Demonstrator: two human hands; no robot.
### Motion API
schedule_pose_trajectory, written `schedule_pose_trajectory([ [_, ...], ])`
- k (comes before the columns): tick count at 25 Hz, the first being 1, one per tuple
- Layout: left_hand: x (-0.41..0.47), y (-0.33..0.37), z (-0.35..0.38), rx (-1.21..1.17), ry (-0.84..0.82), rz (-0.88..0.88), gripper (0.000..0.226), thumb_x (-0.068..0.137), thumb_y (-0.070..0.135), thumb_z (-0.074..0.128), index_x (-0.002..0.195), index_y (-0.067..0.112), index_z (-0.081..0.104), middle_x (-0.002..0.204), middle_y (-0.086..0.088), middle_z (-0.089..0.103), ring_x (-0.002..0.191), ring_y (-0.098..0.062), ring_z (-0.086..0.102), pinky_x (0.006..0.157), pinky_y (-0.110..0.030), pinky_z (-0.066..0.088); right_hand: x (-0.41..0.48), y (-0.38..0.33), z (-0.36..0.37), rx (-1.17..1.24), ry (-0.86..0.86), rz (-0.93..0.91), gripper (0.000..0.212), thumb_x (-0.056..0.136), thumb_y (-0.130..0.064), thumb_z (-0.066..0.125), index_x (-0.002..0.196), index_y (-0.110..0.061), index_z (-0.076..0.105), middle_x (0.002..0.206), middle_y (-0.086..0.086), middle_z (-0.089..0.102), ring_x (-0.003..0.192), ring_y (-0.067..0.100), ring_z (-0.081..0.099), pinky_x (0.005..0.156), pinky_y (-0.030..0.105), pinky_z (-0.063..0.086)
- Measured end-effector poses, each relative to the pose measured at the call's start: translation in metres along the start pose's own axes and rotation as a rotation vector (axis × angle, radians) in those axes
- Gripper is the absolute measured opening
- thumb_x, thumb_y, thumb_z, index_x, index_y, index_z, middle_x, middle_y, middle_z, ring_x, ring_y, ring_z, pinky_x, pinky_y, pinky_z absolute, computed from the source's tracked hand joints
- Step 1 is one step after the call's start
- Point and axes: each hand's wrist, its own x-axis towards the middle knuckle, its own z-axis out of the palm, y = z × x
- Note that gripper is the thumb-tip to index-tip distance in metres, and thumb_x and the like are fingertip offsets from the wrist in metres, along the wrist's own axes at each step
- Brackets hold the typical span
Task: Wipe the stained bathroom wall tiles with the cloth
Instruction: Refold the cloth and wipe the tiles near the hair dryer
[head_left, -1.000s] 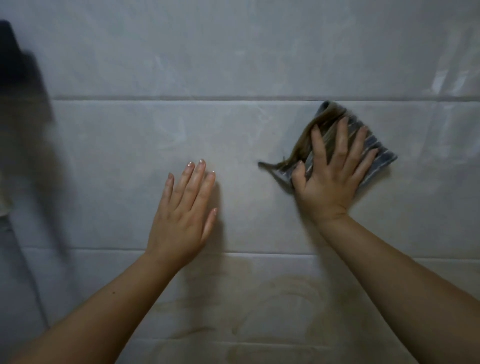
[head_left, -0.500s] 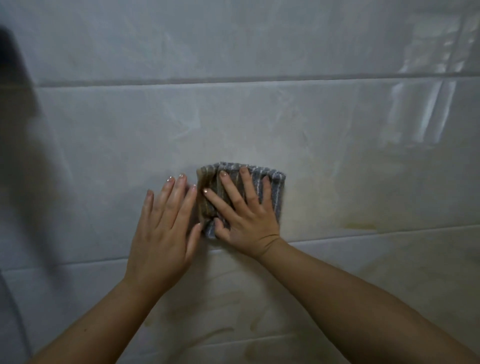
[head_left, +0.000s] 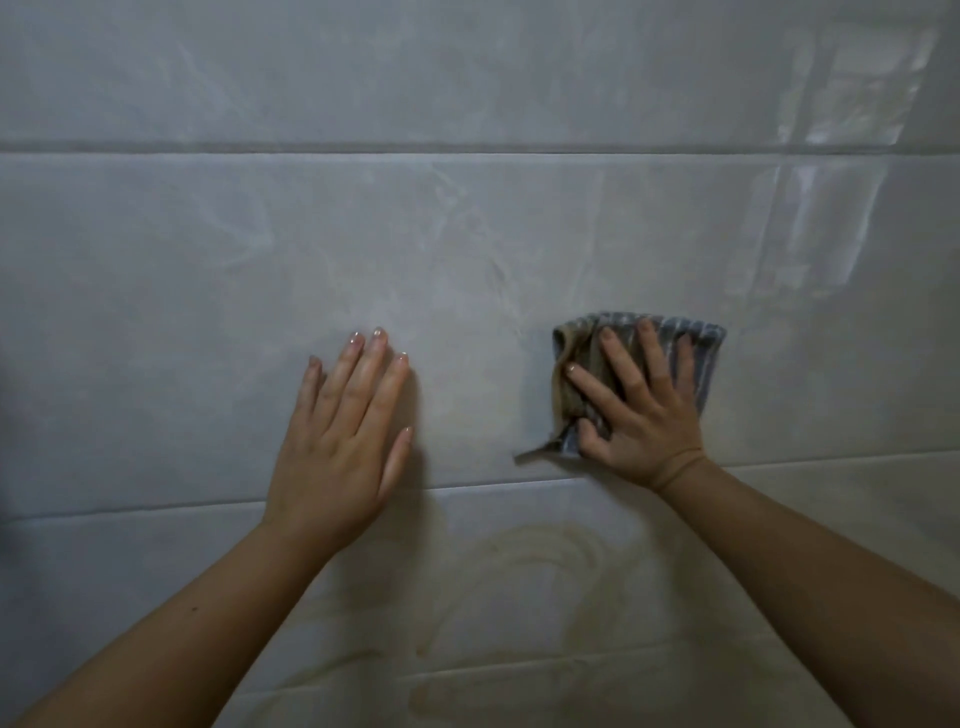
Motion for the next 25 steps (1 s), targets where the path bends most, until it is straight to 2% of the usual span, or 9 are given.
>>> schedule_pose_trajectory([
  [3, 0.012, 0.015, -0.002, 0.011, 0.021, -0.016, 0.063, 0.097, 0.031, 0.048, 0.151, 0.003, 0.031, 0.159, -0.019, 0.024, 0.149, -0.034, 0.021, 0.120, -0.054, 0.018, 0.032, 0.034, -0.003, 0.002, 0.029, 0.092, 0.057, 0.082, -0.038, 0.052, 0.138, -0.028, 0.049, 0.148, 0.012, 0.037, 0.138, 0.045, 0.030, 0.112, 0.066, 0.018],
  [6, 0.019, 0.024, -0.006, 0.021, 0.027, -0.030, 0.062, 0.098, 0.031, 0.047, 0.151, 0.002, 0.031, 0.159, -0.020, 0.025, 0.149, -0.035, 0.021, 0.119, -0.056, 0.020, 0.069, 0.035, -0.003, 0.021, 0.078, 0.297, 0.054, 0.087, -0.039, 0.047, 0.139, -0.027, 0.050, 0.150, 0.016, 0.040, 0.138, 0.045, 0.030, 0.113, 0.065, 0.017],
  [8, 0.018, 0.029, -0.005, 0.021, 0.011, -0.027, 0.062, 0.098, 0.030, 0.047, 0.151, 0.002, 0.031, 0.159, -0.020, 0.024, 0.149, -0.035, 0.020, 0.119, -0.056, 0.020, 0.068, 0.028, -0.002, 0.033, 0.083, 0.333, 0.054, 0.088, -0.040, 0.045, 0.140, -0.026, 0.050, 0.149, 0.016, 0.040, 0.138, 0.046, 0.031, 0.113, 0.065, 0.017],
  [11, 0.011, 0.040, 0.004, 0.005, -0.018, -0.031, 0.064, 0.097, 0.030, 0.048, 0.152, 0.003, 0.029, 0.160, -0.019, 0.022, 0.149, -0.034, 0.019, 0.119, -0.057, 0.020, 0.018, 0.012, 0.003, 0.068, 0.046, 0.200, 0.055, 0.085, -0.040, 0.049, 0.138, -0.028, 0.051, 0.150, 0.014, 0.039, 0.140, 0.044, 0.027, 0.112, 0.066, 0.017],
  [15, -0.006, 0.062, 0.012, -0.028, -0.063, -0.005, 0.064, 0.097, 0.031, 0.048, 0.151, 0.003, 0.030, 0.160, -0.019, 0.024, 0.149, -0.034, 0.020, 0.118, -0.058, 0.022, -0.076, 0.000, 0.005, 0.018, -0.089, -0.011, 0.058, 0.080, -0.040, 0.056, 0.136, -0.032, 0.048, 0.146, 0.008, 0.039, 0.147, 0.036, 0.016, 0.113, 0.064, 0.017],
  [18, -0.003, 0.062, 0.007, -0.036, -0.075, -0.004, 0.063, 0.097, 0.031, 0.045, 0.151, 0.002, 0.031, 0.160, -0.019, 0.023, 0.149, -0.034, 0.019, 0.118, -0.057, 0.020, -0.072, 0.025, -0.002, 0.030, -0.091, -0.105, 0.059, 0.080, -0.041, 0.058, 0.137, -0.033, 0.049, 0.146, 0.007, 0.041, 0.143, 0.038, 0.025, 0.113, 0.063, 0.018],
  [19, 0.001, 0.060, 0.004, -0.031, -0.068, -0.008, 0.063, 0.097, 0.031, 0.046, 0.150, 0.002, 0.032, 0.160, -0.019, 0.024, 0.149, -0.034, 0.020, 0.118, -0.057, 0.021, -0.049, 0.035, -0.002, 0.040, -0.060, -0.061, 0.057, 0.081, -0.041, 0.056, 0.137, -0.032, 0.050, 0.146, 0.008, 0.040, 0.140, 0.040, 0.028, 0.112, 0.063, 0.019],
  [23, 0.021, 0.055, -0.005, -0.022, -0.025, -0.015, 0.064, 0.096, 0.030, 0.050, 0.151, 0.003, 0.030, 0.160, -0.020, 0.023, 0.149, -0.034, 0.019, 0.119, -0.057, 0.020, 0.048, 0.054, -0.005, 0.034, 0.053, 0.311, 0.055, 0.084, -0.038, 0.050, 0.138, -0.027, 0.052, 0.149, 0.014, 0.040, 0.139, 0.044, 0.029, 0.114, 0.064, 0.016],
  [25, 0.022, 0.053, -0.003, -0.026, -0.020, -0.015, 0.065, 0.096, 0.029, 0.051, 0.151, 0.003, 0.029, 0.160, -0.019, 0.022, 0.150, -0.034, 0.017, 0.119, -0.057, 0.019, 0.046, 0.051, -0.005, 0.032, 0.059, 0.332, 0.055, 0.085, -0.037, 0.050, 0.139, -0.025, 0.051, 0.150, 0.016, 0.039, 0.139, 0.045, 0.029, 0.114, 0.063, 0.015],
])
